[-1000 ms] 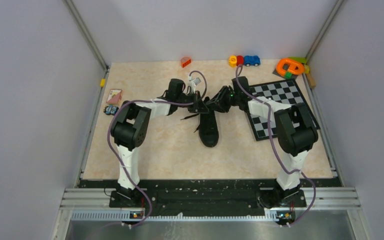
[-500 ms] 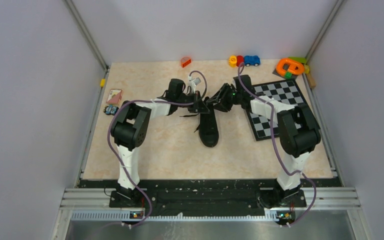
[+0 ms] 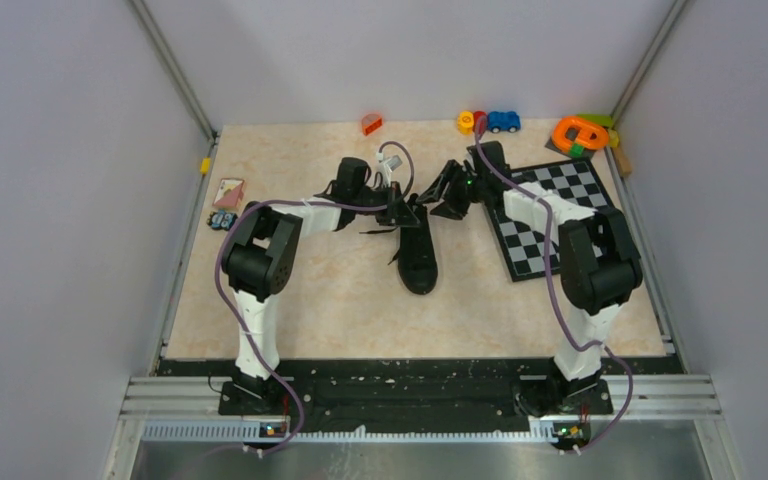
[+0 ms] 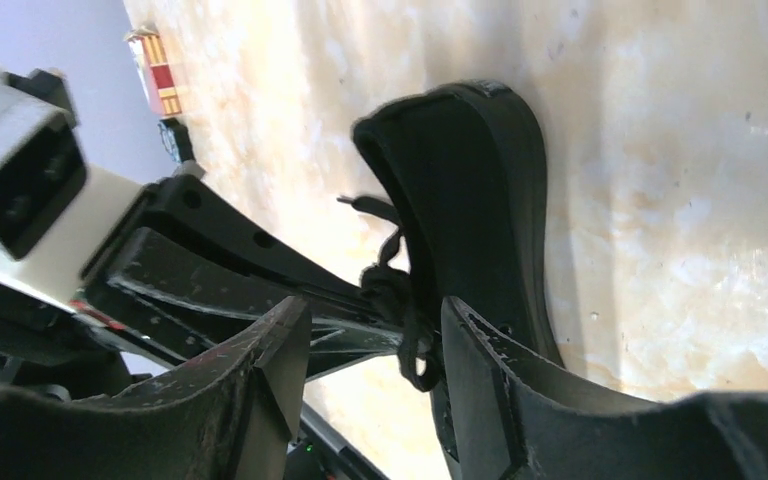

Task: Tie the shoes
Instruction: Tie the shoelace on the shoe.

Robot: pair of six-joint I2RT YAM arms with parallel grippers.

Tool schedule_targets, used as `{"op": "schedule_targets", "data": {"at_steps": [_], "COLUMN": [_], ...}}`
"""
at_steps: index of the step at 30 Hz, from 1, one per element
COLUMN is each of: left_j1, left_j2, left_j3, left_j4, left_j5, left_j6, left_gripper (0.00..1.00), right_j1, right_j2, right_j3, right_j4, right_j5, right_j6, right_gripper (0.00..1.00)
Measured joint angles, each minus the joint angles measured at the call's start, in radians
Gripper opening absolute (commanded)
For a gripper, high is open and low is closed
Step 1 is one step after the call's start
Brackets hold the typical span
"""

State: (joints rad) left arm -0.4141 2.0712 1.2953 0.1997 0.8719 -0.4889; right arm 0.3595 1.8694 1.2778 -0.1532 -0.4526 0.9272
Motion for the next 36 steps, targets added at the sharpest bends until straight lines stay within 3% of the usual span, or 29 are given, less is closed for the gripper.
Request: {"op": "schedule_targets", "data": {"at_steps": [4, 15, 21, 34, 36], "left_j1": [0.0, 0.0, 0.0, 0.0, 0.0], "left_j2": [0.0, 0.0, 0.0, 0.0, 0.0], "left_j3": [0.0, 0.0, 0.0, 0.0, 0.0], "left_j4": [0.0, 0.0, 0.001, 0.002, 0.002], "left_j5": [0.002, 0.002, 0.002, 0.005, 0.006], "left_j6": [0.0, 0.0, -0.001, -0.007, -0.007], "left_gripper": [0.0, 0.0, 0.0, 0.0, 0.0], "right_j1": [-0.003, -0.003, -0.003, -0.002, -0.002], "right_j2": [0.0, 0.0, 0.006, 0.034, 0.036], "right_j3": [0.058, 0.072, 0.082, 0.098, 0.098], "right_j4": [-0.032, -0.089, -0.103, -0.108, -0.109], "right_j5": [0.011, 0.014, 0.013, 0.006, 0.004], "right_j6": [-0.063, -0.123, -0.124, -0.125, -0.125], "right_gripper": [0.36, 0.3, 0.35, 0.3, 0.24]}}
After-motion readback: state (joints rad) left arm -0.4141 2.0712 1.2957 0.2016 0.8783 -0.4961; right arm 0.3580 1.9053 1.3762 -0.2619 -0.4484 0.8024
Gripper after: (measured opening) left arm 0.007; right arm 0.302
